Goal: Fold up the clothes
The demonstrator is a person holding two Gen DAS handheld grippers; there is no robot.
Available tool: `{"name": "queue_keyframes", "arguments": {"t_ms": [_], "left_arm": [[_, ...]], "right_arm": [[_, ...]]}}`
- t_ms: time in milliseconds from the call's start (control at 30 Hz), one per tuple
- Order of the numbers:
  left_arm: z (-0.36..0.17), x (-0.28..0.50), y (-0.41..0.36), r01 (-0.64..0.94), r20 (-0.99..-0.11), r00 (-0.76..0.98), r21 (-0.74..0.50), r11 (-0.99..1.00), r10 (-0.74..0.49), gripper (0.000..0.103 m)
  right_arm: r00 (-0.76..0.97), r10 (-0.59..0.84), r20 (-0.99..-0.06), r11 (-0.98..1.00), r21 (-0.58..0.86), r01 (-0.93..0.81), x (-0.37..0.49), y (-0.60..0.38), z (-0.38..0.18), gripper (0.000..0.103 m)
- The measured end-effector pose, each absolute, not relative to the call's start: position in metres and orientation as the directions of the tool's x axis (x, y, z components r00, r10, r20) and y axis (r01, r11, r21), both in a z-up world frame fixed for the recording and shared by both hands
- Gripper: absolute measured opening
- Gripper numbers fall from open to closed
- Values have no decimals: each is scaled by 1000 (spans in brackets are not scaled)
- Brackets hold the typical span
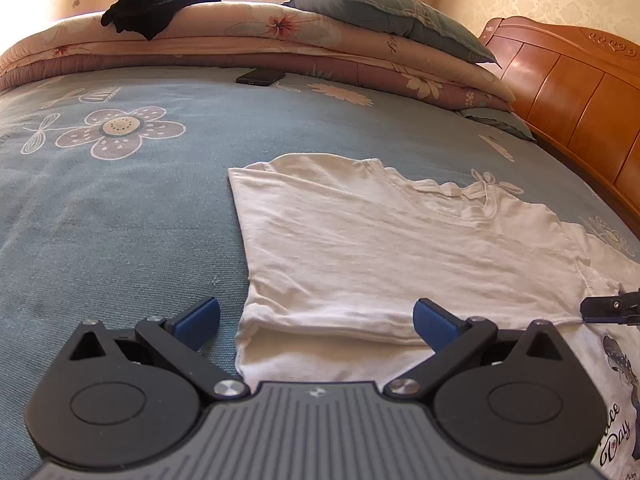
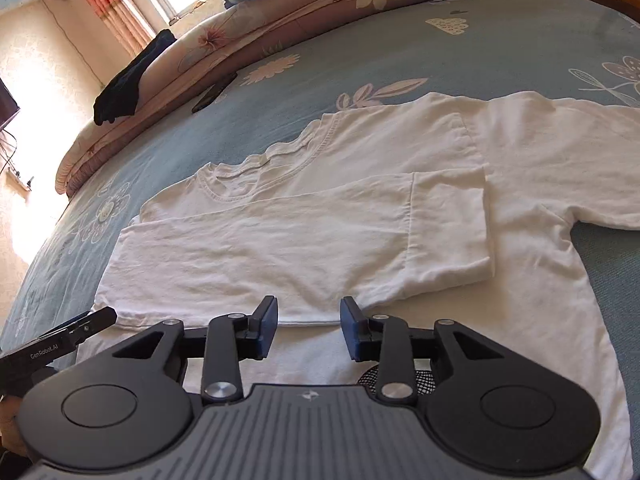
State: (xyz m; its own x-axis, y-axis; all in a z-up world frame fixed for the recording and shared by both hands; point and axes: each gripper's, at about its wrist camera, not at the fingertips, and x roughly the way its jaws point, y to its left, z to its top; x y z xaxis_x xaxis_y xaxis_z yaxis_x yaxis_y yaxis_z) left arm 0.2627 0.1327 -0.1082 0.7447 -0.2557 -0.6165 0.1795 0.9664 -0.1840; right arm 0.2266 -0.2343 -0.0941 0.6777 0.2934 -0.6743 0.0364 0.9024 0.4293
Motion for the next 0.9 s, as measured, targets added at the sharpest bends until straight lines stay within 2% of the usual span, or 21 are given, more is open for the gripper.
{"name": "queue_keyframes", "arguments": {"t_ms": [133, 233, 267, 300, 367, 400, 467, 567, 667, 733, 800, 900], "left_arm": [[-101, 257, 136, 183, -558, 789, -186, 965, -257, 102], [-98, 255, 139, 205, -527, 798, -220, 954, -293, 102], [-99, 256, 138, 203, -534, 795, -213, 956, -288, 102], [-100, 257, 137, 201, -541, 792, -206, 958, -283, 102], [-103, 259, 134, 192, -559, 787, -184, 964, -263, 102], [-104, 261, 133, 183, -569, 783, -174, 968, -250, 102], [-107, 263, 133, 165, -592, 772, -163, 973, -230, 102], [-111, 265, 133, 154, -599, 770, -158, 975, -219, 102], [-113, 264, 130, 156, -603, 772, -131, 979, -203, 102], [-114, 264, 126, 157, -606, 773, -105, 982, -189, 102], [-116, 263, 124, 159, -607, 774, -91, 983, -182, 102], [-117, 263, 126, 160, -606, 774, -99, 982, -187, 103]], "right_arm": [[721, 259, -642, 924, 383, 9, 234, -231, -83, 54], [693, 234, -682, 927, 371, 51, 244, -235, -91, 58], [683, 226, -695, 927, 369, 69, 246, -238, -95, 58], [687, 234, -688, 918, 390, 78, 242, -244, -97, 52], [703, 236, -670, 907, 412, 89, 230, -254, -94, 53], [714, 232, -660, 904, 418, 93, 223, -258, -91, 60], [736, 214, -643, 912, 400, 84, 206, -262, -83, 69], [721, 252, -646, 921, 388, 26, 185, -265, -83, 69], [695, 235, -680, 927, 372, 51, 173, -268, -100, 70], [710, 244, -661, 919, 392, 49, 165, -270, -107, 71], [722, 272, -636, 907, 421, 30, 161, -271, -109, 84], [722, 298, -625, 905, 426, -4, 160, -266, -110, 97]]}}
